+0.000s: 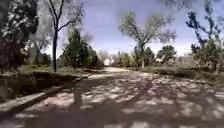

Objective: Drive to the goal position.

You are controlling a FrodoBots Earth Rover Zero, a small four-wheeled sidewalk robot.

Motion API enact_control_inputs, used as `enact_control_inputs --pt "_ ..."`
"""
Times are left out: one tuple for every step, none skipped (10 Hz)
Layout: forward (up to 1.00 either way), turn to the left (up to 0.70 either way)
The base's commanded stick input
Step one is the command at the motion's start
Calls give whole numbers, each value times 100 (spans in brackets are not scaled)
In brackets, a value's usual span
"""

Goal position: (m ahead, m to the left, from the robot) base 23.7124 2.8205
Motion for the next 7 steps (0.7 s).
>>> enact_control_inputs --pt "70 0" --pt "70 0" --pt "70 0" --pt "70 0" --pt "70 0" --pt "70 0" --pt "70 0"
